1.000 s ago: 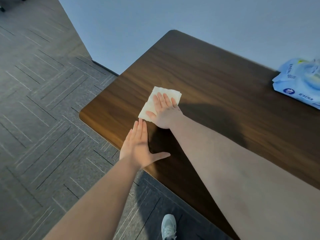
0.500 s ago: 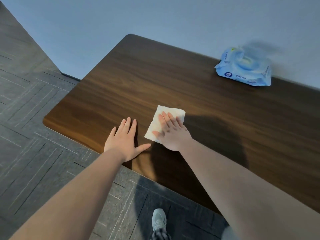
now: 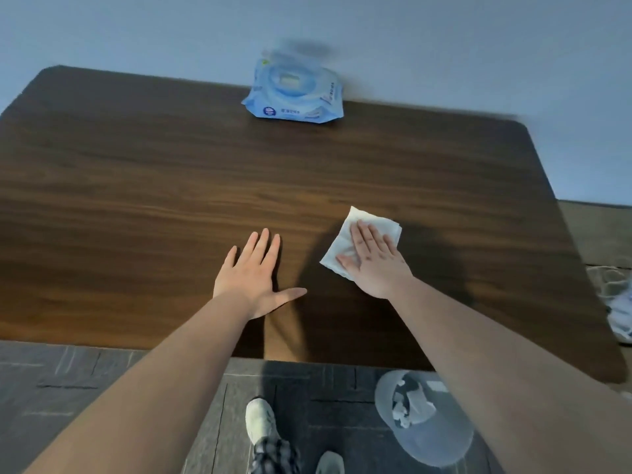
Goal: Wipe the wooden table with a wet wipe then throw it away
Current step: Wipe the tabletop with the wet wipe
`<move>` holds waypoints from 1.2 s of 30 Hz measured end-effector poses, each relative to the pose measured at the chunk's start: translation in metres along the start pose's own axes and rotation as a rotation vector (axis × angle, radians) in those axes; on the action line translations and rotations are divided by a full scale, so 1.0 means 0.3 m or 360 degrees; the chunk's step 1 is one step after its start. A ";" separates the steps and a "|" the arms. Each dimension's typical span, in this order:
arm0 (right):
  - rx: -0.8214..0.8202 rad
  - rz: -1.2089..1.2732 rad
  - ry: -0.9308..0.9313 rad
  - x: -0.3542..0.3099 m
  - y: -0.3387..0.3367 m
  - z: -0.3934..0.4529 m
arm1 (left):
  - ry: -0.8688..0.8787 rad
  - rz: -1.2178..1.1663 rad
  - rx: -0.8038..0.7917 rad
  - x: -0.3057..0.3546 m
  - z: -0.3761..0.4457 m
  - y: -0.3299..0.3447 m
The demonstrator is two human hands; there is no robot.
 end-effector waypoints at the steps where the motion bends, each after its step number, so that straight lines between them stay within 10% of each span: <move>1: 0.0018 0.0008 0.0057 0.075 -0.013 -0.020 | 0.0041 0.0013 0.0008 0.061 0.016 -0.006; 19: 0.0189 0.0222 0.0662 0.888 -0.130 -0.317 | 0.0230 0.0225 -0.0221 0.461 0.119 0.055; 36: 0.0130 0.0185 0.0590 0.637 -0.069 -0.295 | 0.0280 0.0038 -0.0026 0.436 0.089 0.022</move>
Point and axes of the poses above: each hand's wrist, its own z-axis towards the middle knuckle, its own y-axis out of the palm, x = y × z, the point moved 10 cm from there along z, towards the middle knuckle, and after that the axes turned 10 degrees about z, right-handed, at the moved point
